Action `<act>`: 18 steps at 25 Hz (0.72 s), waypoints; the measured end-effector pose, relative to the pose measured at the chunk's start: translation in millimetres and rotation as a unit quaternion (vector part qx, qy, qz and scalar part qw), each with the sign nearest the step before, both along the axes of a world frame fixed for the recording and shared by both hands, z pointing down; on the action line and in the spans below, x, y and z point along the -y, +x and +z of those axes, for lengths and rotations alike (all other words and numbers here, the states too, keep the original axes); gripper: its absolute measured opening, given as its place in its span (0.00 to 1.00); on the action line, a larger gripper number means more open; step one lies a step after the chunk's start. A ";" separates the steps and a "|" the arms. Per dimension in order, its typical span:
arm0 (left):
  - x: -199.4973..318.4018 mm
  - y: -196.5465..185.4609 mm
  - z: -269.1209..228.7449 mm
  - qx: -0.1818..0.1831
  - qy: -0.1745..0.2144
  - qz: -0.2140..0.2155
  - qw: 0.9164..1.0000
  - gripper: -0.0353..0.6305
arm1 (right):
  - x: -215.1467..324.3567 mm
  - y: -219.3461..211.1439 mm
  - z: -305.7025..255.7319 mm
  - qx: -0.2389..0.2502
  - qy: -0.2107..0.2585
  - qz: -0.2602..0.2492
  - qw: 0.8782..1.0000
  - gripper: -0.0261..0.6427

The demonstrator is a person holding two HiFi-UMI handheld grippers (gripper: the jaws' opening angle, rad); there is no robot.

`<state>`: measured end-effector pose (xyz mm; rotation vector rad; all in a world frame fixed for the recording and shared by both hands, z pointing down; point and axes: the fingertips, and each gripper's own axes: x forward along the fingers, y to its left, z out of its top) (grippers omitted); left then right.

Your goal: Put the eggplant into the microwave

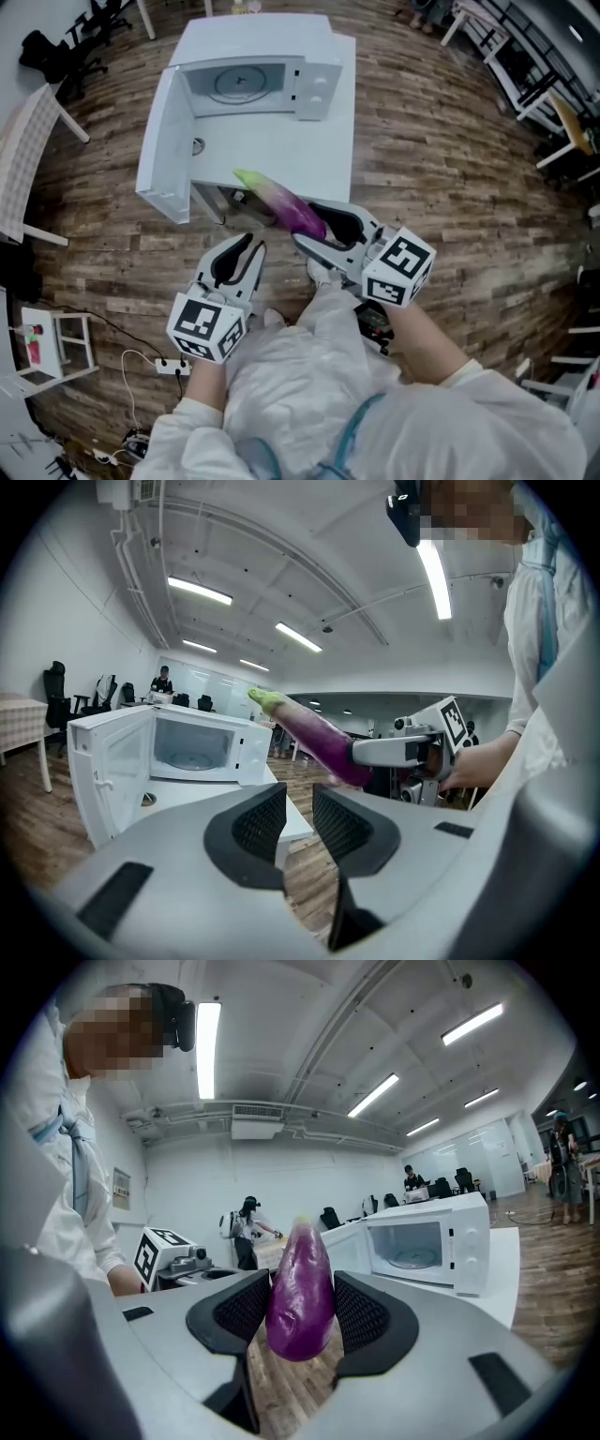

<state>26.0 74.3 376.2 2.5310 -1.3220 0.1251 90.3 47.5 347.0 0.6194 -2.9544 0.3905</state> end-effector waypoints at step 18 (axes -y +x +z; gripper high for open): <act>4.6 3.3 1.5 -0.002 -0.005 0.006 1.000 0.19 | 3.2 1.7 1.5 -0.006 -0.004 0.000 1.000 0.39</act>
